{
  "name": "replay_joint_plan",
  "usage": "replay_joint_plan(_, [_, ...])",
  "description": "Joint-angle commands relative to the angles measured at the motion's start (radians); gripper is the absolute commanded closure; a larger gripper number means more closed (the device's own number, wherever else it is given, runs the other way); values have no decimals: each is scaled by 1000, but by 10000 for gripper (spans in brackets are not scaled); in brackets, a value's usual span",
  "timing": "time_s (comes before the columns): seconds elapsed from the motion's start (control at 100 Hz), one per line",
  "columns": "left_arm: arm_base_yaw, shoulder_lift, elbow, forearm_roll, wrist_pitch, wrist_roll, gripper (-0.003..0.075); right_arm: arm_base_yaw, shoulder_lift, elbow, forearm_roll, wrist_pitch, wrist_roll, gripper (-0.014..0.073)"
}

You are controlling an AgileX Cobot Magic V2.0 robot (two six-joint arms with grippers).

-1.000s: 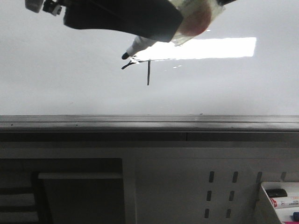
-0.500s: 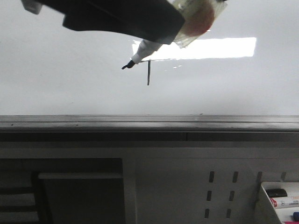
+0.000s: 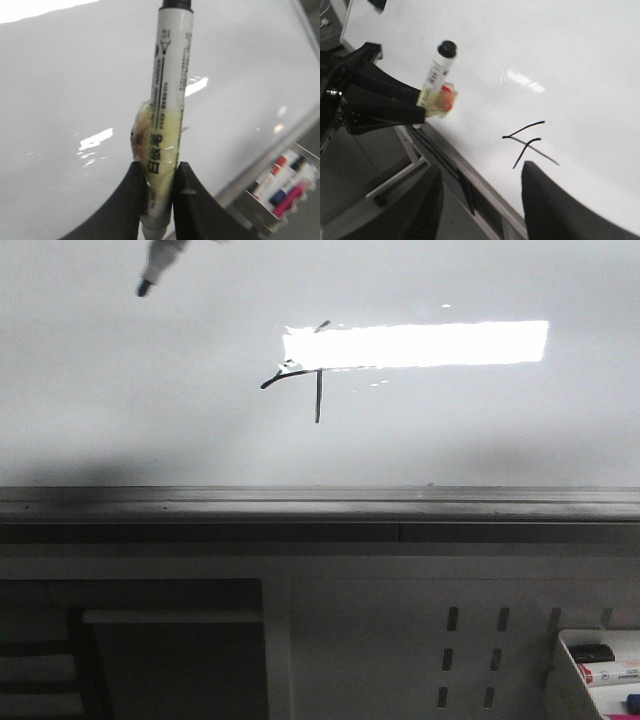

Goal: Write number 4 on whiteboard

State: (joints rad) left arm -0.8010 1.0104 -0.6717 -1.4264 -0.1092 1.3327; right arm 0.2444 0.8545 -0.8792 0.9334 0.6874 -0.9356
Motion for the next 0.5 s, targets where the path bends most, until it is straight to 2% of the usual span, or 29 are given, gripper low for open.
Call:
replay_joint_plan(0.0, [1, -33, -10, -113, -169, -15, 741, -10, -40, 0, 38, -85, -2, 274])
replay_joint_plan(0.09, [1, -19, -10, -130, -227, -36, 741, -10, -63, 44, 56, -133, -2, 274])
replay_joint_plan(0.15, [1, 7, -12, -105, -260, -100, 741, -10, -70, 70, 70, -149, -2, 274])
replay_joint_plan(0.24, [1, 62, -13, -11, -331, -243, 741, -10, -69, 92, 79, -151, -2, 274])
replay_joint_plan(0.33, [1, 111, -13, 81, -346, -373, 741, -10, -69, 101, 79, -144, -2, 274])
replay_joint_plan(0.41, [1, 154, -13, 165, -351, -468, 741, -10, -69, 105, 79, -137, -2, 274])
replay_joint_plan(0.49, [1, 191, -13, 193, -377, -507, 741, -10, -69, 105, 79, -137, -2, 274])
